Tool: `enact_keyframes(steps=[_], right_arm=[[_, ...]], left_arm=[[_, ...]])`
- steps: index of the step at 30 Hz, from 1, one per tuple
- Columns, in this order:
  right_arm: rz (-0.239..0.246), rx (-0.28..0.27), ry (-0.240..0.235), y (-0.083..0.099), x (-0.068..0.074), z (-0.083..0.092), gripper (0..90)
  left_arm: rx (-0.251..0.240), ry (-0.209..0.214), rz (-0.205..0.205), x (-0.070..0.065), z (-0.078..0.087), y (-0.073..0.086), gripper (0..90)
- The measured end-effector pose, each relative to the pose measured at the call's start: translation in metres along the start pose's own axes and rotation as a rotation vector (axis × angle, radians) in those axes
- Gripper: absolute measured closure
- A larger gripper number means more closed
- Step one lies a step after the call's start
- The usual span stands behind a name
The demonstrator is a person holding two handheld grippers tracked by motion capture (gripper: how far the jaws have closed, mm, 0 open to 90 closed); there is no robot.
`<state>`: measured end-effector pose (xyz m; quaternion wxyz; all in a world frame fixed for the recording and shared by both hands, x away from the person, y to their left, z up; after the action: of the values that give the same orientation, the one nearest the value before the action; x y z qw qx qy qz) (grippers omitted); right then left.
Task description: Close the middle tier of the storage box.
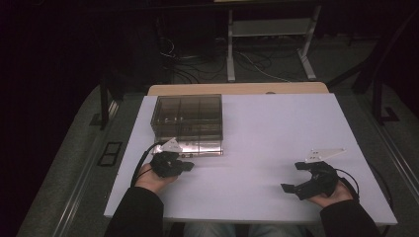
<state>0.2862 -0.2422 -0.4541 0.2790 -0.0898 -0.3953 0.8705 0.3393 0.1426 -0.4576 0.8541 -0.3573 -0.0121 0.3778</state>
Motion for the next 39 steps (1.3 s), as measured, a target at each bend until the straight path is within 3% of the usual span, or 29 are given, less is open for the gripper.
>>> enact_keyframes(steps=[6, 15, 18, 20, 24, 26, 32, 39], right_arm=[[0.000, 0.000, 0.001, 0.000, 0.000, 0.000, 0.4], [0.002, 0.004, 0.002, 0.000, 0.000, -0.001, 0.4], [0.003, 0.003, 0.003, 0.000, 0.000, -0.001, 0.4], [0.001, 0.004, 0.003, 0.000, 0.000, -0.001, 0.4], [0.003, 0.004, 0.001, 0.000, 0.000, -0.001, 0.4], [0.000, 0.004, 0.002, 0.000, 0.000, -0.001, 0.4], [0.001, 0.003, 0.002, 0.000, 0.000, -0.001, 0.4], [0.001, 0.004, 0.001, 0.000, 0.000, -0.001, 0.4]], left_arm=[[0.027, -0.033, -0.017, 0.006, -0.005, 0.001, 88.8], [0.023, -0.079, -0.024, 0.011, -0.009, -0.003, 88.8], [0.016, -0.085, -0.029, 0.013, -0.009, -0.005, 88.8], [0.008, -0.085, -0.011, 0.013, -0.009, -0.005, 88.8], [0.019, -0.096, -0.035, 0.016, -0.008, -0.005, 88.9], [0.018, -0.094, -0.020, 0.015, -0.009, -0.005, 88.8], [0.023, -0.098, -0.039, 0.016, -0.009, -0.006, 88.8], [0.011, -0.102, -0.020, 0.017, -0.009, -0.007, 88.9]])
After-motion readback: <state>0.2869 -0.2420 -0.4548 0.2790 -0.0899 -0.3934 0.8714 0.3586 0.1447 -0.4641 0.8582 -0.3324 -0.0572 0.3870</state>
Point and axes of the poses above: each handheld gripper's, and its own axes: z roughly backward along the jaws, y roughly out of its underside, x roughly to its left, the point moved 5 cm from there along -z, roughly forward along the jaws, and after that the axes turned 12 degrees about z, right-handed, at the moved point
